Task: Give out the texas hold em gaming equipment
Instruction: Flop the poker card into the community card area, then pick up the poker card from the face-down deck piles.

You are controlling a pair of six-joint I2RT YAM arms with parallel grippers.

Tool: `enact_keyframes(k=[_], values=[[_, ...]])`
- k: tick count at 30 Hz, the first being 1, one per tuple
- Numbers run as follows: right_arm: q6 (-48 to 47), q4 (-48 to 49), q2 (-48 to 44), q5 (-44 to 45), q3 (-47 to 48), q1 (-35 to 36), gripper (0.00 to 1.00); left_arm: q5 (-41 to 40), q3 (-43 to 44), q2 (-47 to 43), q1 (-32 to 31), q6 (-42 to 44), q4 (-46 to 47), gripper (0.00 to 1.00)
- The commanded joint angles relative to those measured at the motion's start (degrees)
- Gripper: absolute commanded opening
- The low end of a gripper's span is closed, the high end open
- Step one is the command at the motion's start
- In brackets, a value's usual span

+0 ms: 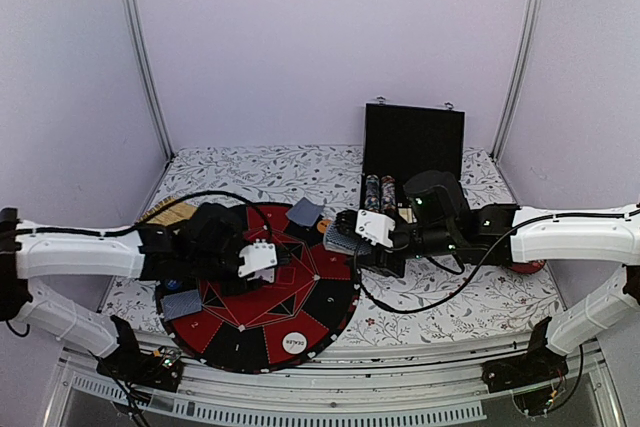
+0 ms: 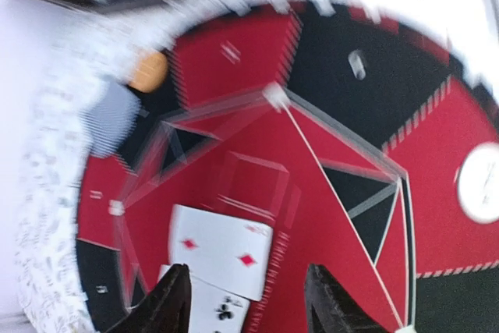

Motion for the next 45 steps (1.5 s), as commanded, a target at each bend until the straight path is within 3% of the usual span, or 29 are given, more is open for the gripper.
enact_keyframes(k=[1,4,6,9,12,15,18,25,41,42,45], values=[[-0.3,0.5,-1.9,0.8,-0.4,-0.2,0.50,-0.3,1.4,-13.0,-0.3,-10.4,5.1,0.56],[-0.2,0.3,-1.8,1.3,-0.2,-0.1,0.50,-6.5,1.7,-22.2,-0.1,-22.7,11.5,0.72],[-0.4,0.1,-1.7,2.0,0.3,-0.1,0.50,-7.7,2.5,-26.8,0.0,-31.3,13.6,0.78],[-0.4,-0.8,-0.6,3.5,1.4,-0.1,0.50,-3.4,5.7,-28.3,0.0,-43.9,11.3,0.79],[-0.1,-1.4,0.6,3.6,2.6,0.0,0.50,2.9,11.3,-22.9,-0.3,-52.7,3.6,0.79],[0.4,-0.3,0.8,3.2,2.9,0.2,0.50,8.8,15.1,-14.8,-0.9,-55.7,-1.7,0.86],[0.7,0.3,1.0,2.8,3.1,0.8,0.50,14.5,16.3,-9.6,-2.0,-55.6,-0.2,0.96],[1.4,1.1,2.0,1.2,3.7,1.7,0.50,19.1,17.0,-3.9,-3.3,-53.0,8.6,0.97],[2.1,2.6,4.5,0.0,5.7,3.5,0.50,10.8,21.0,2.7,-4.3,-51.4,10.3,0.68],[2.1,2.6,4.5,0.0,5.7,3.5,0.50,10.3,21.1,2.7,-4.4,-51.2,9.7,0.65],[2.1,2.8,4.0,0.1,5.3,3.4,0.50,8.6,21.7,2.6,-4.4,-50.5,6.5,0.45]])
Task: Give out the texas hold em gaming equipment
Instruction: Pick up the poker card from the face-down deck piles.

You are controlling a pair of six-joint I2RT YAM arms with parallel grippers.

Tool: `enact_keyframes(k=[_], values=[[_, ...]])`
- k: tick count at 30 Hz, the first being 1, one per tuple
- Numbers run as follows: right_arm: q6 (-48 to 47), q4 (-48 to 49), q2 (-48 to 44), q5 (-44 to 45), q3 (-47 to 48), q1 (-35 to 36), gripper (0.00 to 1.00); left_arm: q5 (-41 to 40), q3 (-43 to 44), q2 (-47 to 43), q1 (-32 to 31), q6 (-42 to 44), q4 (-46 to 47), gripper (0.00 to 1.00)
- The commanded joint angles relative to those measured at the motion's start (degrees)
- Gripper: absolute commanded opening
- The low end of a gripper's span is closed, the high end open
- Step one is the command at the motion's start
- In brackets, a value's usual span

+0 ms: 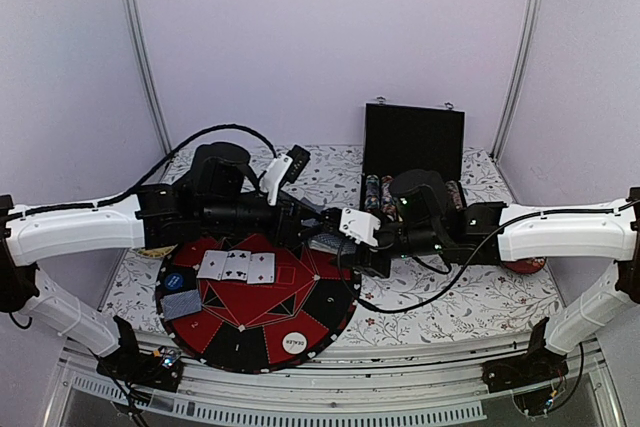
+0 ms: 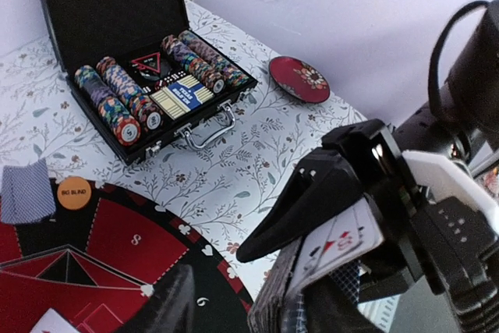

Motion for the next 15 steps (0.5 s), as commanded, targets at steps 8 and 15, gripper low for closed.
enact_keyframes(k=[8,15], values=[[0.5,1.8,0.1,-0.6,0.7,0.6,0.50,-5.9,1.1,-2.0,-0.6,2.2,-5.4,0.35],[0.3,1.6,0.1,-0.6,0.7,0.6,0.50,-9.0,1.4,-3.3,-0.6,2.7,-8.2,0.33]])
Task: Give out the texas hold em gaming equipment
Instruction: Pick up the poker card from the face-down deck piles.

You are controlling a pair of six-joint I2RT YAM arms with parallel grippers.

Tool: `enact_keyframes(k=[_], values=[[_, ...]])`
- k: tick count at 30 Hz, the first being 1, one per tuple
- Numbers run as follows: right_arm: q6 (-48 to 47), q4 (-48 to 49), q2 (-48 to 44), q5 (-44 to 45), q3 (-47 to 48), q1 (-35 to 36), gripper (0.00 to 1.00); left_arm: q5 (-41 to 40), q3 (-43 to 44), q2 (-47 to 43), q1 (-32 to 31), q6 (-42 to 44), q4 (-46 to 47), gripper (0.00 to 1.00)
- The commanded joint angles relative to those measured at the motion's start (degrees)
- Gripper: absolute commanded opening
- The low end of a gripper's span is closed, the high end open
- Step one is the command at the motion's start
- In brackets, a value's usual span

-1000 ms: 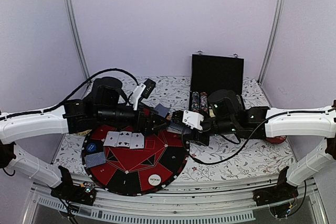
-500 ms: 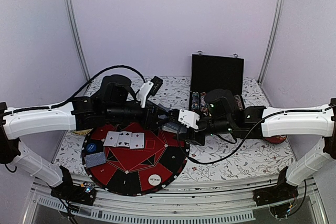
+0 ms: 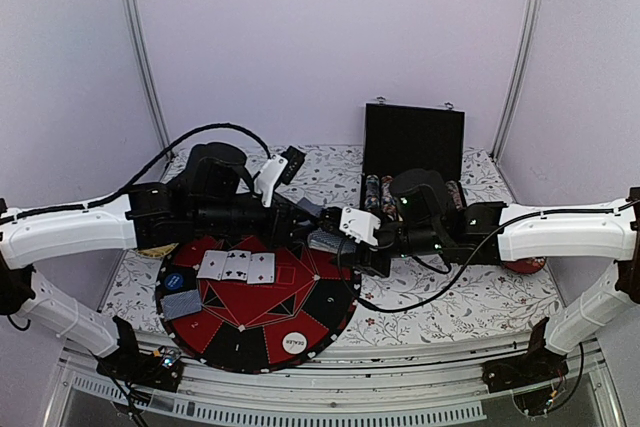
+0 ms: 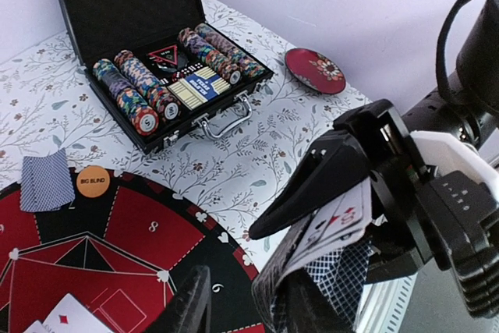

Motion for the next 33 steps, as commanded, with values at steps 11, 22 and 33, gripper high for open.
enact_keyframes(k=[11,22,33], values=[[0.1,1.3,0.3,-0.8,0.8,0.6,0.50,0.8,1.6,-1.3,-0.8,2.6,-1.9,0.36],[0.0,1.6,-0.1,-1.6,0.3,0.6,0.50,2.3,2.2,-2.5,-2.1,3.3,-0.7,0.22],[-0.1,1.6,-0.1,-1.7,0.2,0.6,0.49,1.4,2.6,-3.8,-2.2,3.7,-2.3,0.09]])
